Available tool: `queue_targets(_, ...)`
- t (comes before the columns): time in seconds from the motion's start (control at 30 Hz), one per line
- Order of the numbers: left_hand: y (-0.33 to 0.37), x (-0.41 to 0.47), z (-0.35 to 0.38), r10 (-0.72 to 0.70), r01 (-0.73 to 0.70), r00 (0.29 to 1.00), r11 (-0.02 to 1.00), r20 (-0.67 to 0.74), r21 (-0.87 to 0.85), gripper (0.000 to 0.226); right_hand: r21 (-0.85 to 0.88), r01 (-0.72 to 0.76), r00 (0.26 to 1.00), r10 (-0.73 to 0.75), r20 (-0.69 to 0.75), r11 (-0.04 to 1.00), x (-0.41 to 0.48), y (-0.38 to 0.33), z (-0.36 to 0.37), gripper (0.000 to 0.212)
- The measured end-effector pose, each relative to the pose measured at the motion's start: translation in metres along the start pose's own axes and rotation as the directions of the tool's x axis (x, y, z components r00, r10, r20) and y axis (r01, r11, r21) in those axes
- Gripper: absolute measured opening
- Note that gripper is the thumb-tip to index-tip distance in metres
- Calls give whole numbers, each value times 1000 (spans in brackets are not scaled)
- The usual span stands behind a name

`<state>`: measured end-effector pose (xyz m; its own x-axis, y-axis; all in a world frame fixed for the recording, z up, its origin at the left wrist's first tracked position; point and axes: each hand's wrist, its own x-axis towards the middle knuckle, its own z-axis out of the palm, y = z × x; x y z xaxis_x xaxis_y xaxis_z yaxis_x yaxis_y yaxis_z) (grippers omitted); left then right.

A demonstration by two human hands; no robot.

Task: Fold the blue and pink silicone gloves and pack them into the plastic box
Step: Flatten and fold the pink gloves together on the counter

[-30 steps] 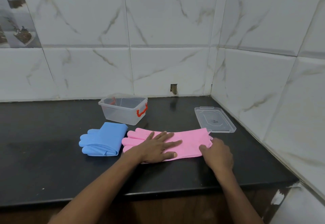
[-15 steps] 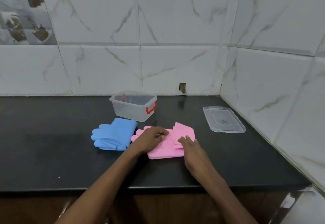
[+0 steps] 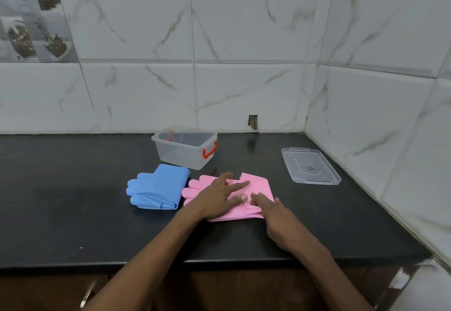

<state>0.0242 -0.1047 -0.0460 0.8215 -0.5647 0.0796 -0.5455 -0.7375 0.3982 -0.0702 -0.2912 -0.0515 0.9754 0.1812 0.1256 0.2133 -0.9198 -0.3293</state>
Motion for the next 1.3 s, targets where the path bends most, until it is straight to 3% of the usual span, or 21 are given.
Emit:
queue_targets(0.07,2,1,1,8,-12,999,993,34,116,58,35,39,999,-41,34,999,-2,2,-2,63)
queue_targets(0.13,2,3,1,11,-22,997,987,71,160,68,211,37,999,-31,-30,977,-4,4,-5,48)
queue_targets(0.2,3,5,-1,0,-15,995,989,101,145,74,394,-51,949,168,-268,918,-4,7,-8,25)
queue_targets(0.27,2,5,1,-13,-2,994,991,110,134,76,381,-260,844,401,-356,887,3,7,-13,16)
queue_targets(0.33,0,2,7,-16,4,996,991,93,131,76,197,-459,831,497,-250,866,14,6,-14,32)
queue_targets(0.4,-3,-2,14,-5,-3,998,990,61,139,75,236,-522,819,559,-129,819,26,2,-13,38)
queue_targets(0.53,-3,-6,15,0,-2,1000,996,22,85,75,690,-387,824,566,-39,612,39,-8,-17,29)
queue_targets(0.6,-1,-8,12,-7,6,1000,1000,10,22,73,787,-325,817,575,-45,524,37,-14,-12,20)
queue_targets(0.67,-1,-8,7,-29,31,999,997,27,-69,66,838,-273,791,606,-85,473,32,-26,-3,26)
queue_targets(0.77,-2,-11,-6,-47,50,999,969,18,-240,41,764,-245,730,632,-260,597,31,-43,9,35)
queue_targets(0.9,-8,-18,-20,-44,-11,970,975,-239,-223,34,676,-188,696,582,-420,712,34,-59,8,35)
queue_targets(1.03,-18,-26,-22,-47,38,999,959,-24,-282,42,417,-84,754,331,-567,905,35,-78,13,43)
queue_targets(1.1,-20,-30,-24,-138,136,990,880,31,-455,43,179,-54,806,149,-572,982,37,-90,17,46)
queue_targets(1.17,-23,-30,-30,-270,239,961,693,63,-680,36,-53,-43,832,7,-555,998,39,-102,22,43)
queue_targets(1.23,-28,-26,-36,-400,243,912,347,91,-906,28,-167,-32,838,-65,-542,986,41,-109,24,42)
queue_targets(1.3,-33,-20,-40,-484,162,863,-3,143,-987,32,-137,5,890,-67,-452,991,46,-111,27,47)
